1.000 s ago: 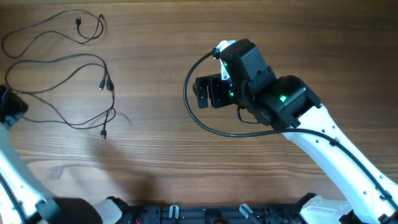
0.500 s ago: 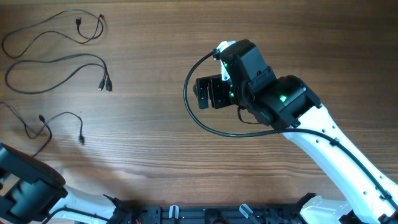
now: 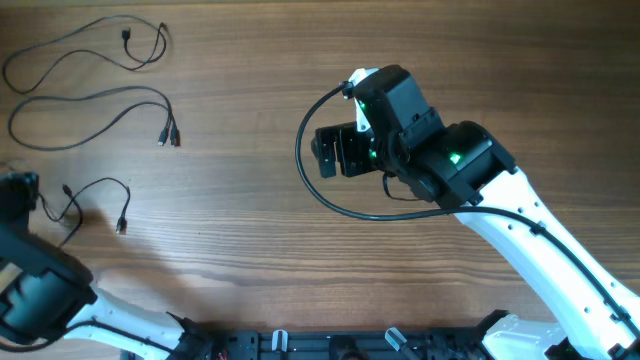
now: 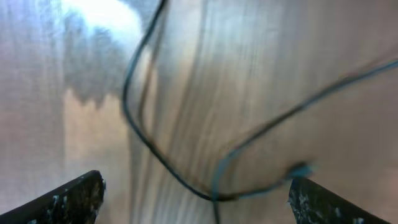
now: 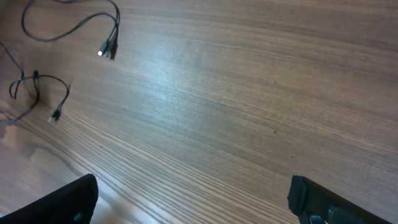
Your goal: Untangle cables
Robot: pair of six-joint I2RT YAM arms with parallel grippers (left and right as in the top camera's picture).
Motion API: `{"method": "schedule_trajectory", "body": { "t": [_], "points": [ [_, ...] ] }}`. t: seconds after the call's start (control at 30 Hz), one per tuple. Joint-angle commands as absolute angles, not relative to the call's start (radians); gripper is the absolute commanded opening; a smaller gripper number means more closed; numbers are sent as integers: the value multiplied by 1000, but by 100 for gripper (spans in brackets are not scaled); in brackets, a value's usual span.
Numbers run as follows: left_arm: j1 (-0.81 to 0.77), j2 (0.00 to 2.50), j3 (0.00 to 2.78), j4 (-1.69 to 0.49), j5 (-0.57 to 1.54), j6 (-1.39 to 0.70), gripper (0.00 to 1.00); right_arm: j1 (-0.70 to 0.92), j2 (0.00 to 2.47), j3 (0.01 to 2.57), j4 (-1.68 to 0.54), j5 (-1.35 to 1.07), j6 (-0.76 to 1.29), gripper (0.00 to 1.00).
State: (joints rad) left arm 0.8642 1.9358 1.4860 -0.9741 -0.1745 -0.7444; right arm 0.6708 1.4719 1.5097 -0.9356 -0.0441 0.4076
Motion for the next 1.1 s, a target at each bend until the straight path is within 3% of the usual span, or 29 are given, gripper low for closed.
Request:
{"method": "schedule_trajectory", "body": {
  "t": [0.0,0.27,0.3,0.43,0.5,0.63,0.8,0.97,1.03,1.07],
  "points": [
    [863,2006,1489,-1024,-244,-741,97,667,1483,1517,-931,-53,419,100],
    [862,2126,1489,-1003,-175,-741,98,667,1483,1516,-899,-54,419,100],
    [861,2137,1486,-1002,-121,-741,95,667,1483,1517,-895,-54,419,100],
    [859,2148,1470,-994,-41,-741,64,667,1483,1516,-892,-54,419,100],
    [860,2148,1470,-1017,-40,-762,30,667,1483,1517,-891,-54,422,100],
    [860,2148,1470,-1053,226,-832,22,667,1483,1516,-884,-80,421,100],
    [860,2148,1470,-1071,602,-872,21,667,1483,1516,-902,-84,419,100],
    [861,2148,1470,-1079,643,-868,16,667,1483,1517,-906,-84,419,100],
    [866,2148,1470,-1078,696,-868,4,667,1483,1516,-907,-84,419,100],
    [877,2148,1470,-1078,773,-868,4,667,1483,1516,-907,-84,419,100]
  ]
}}
